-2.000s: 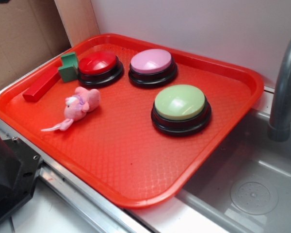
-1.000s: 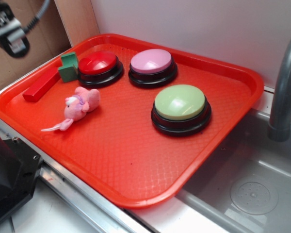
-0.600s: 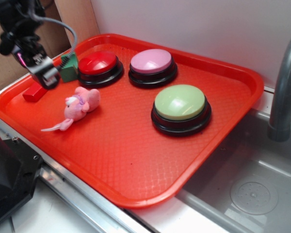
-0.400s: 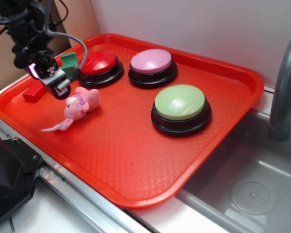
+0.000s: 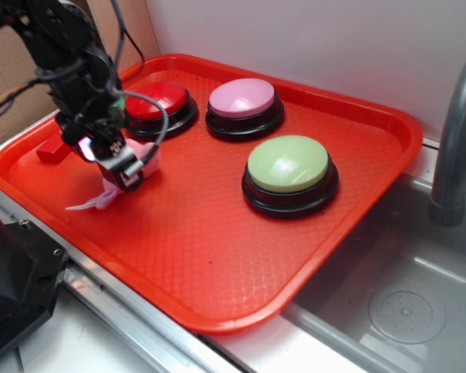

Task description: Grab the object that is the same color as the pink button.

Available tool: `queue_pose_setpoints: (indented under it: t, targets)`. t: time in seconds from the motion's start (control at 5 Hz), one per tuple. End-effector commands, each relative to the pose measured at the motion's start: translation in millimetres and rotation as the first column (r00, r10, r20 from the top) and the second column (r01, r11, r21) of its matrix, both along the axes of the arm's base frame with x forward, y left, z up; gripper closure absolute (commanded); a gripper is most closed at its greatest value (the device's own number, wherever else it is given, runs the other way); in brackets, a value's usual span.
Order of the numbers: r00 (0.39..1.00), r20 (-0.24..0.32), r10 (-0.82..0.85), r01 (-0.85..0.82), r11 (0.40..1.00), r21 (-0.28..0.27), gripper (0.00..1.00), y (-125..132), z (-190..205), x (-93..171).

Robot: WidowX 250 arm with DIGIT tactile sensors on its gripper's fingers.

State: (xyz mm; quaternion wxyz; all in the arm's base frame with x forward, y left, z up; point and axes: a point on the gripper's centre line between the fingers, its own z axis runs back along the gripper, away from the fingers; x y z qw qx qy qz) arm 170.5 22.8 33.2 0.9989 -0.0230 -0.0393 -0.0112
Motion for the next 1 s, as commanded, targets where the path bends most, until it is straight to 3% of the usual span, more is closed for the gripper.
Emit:
queue_pose_setpoints:
  t: [0.0, 0.2, 0.4, 0.6, 0.8]
  targets:
    - [0.999, -0.001, 0.036, -0.036, 0.999, -0.026, 0.40, 5.2, -15.9, 8.0]
    - [0.999, 0.012, 0.050, -0.050, 0.999, 0.019, 1.00, 2.8, -4.3, 6.7]
    - [0.996, -0.004, 0.093, -0.093, 0.994, 0.059, 1.00, -2.3, 20.8, 5.2]
    - [0.999, -0.010, 0.040, -0.040, 0.999, 0.029, 1.00, -10.1, 58.6, 6.8]
    - [1.000, 0.027, 0.006, -0.006, 1.000, 0.014, 1.00, -25.9, 91.9, 11.3]
